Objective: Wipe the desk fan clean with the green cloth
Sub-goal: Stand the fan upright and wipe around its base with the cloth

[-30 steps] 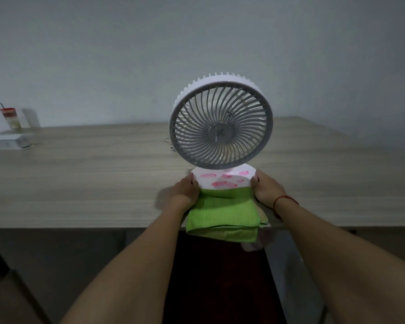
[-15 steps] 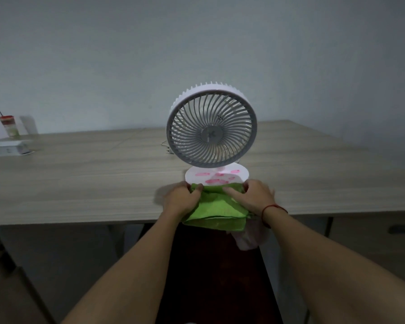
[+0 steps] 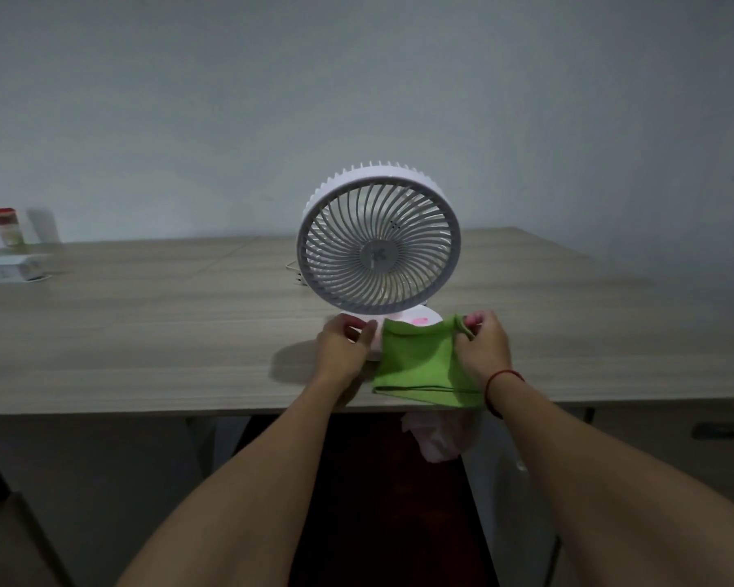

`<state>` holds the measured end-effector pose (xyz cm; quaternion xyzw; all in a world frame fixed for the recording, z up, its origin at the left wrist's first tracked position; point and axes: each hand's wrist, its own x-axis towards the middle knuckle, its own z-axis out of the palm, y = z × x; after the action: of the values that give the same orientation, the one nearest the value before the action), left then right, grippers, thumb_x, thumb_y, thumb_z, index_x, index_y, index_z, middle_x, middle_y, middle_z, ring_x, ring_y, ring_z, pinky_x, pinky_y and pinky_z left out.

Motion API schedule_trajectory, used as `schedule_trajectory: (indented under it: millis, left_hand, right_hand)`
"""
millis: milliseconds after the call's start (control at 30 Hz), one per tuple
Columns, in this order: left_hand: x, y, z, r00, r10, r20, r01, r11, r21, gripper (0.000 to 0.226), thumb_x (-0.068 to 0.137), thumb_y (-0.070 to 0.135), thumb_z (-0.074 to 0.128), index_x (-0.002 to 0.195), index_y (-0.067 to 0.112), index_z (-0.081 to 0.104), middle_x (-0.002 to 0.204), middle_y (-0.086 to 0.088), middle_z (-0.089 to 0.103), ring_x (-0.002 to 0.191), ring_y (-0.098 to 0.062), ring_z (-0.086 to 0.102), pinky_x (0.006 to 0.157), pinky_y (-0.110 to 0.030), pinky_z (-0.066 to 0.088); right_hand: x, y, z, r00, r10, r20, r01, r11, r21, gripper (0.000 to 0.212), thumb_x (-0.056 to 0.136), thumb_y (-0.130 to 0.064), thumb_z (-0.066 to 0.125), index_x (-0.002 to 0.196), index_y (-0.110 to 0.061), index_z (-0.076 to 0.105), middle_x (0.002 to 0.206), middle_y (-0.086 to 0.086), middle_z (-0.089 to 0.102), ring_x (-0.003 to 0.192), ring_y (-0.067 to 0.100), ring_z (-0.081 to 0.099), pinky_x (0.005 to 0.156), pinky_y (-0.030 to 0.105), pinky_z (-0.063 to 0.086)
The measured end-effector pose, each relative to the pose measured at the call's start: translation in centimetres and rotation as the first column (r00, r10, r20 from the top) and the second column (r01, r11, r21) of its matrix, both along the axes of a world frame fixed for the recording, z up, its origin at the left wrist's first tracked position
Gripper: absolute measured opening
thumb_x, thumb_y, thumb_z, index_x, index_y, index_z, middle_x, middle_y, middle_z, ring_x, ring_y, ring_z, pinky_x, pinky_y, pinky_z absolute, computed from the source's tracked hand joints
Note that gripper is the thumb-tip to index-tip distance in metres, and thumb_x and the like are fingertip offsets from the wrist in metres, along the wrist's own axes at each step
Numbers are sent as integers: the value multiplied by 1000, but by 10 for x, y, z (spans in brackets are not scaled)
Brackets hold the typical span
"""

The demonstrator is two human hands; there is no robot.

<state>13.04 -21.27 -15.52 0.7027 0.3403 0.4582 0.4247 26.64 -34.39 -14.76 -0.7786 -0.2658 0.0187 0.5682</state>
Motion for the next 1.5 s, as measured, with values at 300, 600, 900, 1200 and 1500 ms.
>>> schedule_trajectory:
  millis: [300, 600, 900, 1200, 1500]
  left_hand:
    - [-13, 38, -11, 744, 80, -663, 56, 982, 180, 61, 100, 41, 27, 151, 9, 18, 157, -13, 29, 145, -26, 27, 118, -39, 19]
    - [-9, 45, -6, 648, 5, -762, 150, 980, 134, 60, 102, 37, 20, 154, 12, 6, 163, -2, 11, 151, -16, 12, 121, -40, 6]
    - [-4, 54, -14, 596, 36, -802, 159, 974, 162, 62, 101, 39, 18, 154, 11, 5, 164, -2, 5, 151, -16, 11, 121, -42, 6]
    - [-5, 51, -12, 575, 49, -816, 161, 972, 171, 62, 100, 39, 14, 154, 10, 3, 164, -4, 3, 152, -16, 7, 121, -43, 5]
    - [-4, 55, -12, 554, 52, -831, 174, 969, 177, 62, 100, 39, 13, 154, 11, 2, 164, -3, 3, 152, -15, 7, 122, -43, 6]
  right_hand:
    - [-9, 9, -7, 821, 449, 352, -181, 790, -586, 82, 81, -65, 51, 148, -22, 28, 161, 1, 17, 146, 25, 24, 117, 45, 25]
    - [-2, 22, -15, 873, 317, 372, -171, 911, -375, 34, 94, -15, 44, 124, -11, 60, 133, 21, 57, 120, 36, 56, 94, 38, 45]
    - [9, 52, -2, 973, -231, 3, 229, 966, 121, 34, 99, -17, 38, 97, 7, 62, 107, 28, 65, 99, 41, 59, 78, 39, 41]
    - [-4, 65, -12, 917, 195, 347, -81, 945, -318, 30, 93, -21, 47, 87, 2, 64, 102, 27, 67, 96, 40, 61, 78, 38, 45]
    - [32, 43, -12, 931, 197, 306, -84, 934, -346, 28, 93, -24, 48, 81, -4, 64, 95, 23, 70, 92, 40, 63, 76, 38, 46]
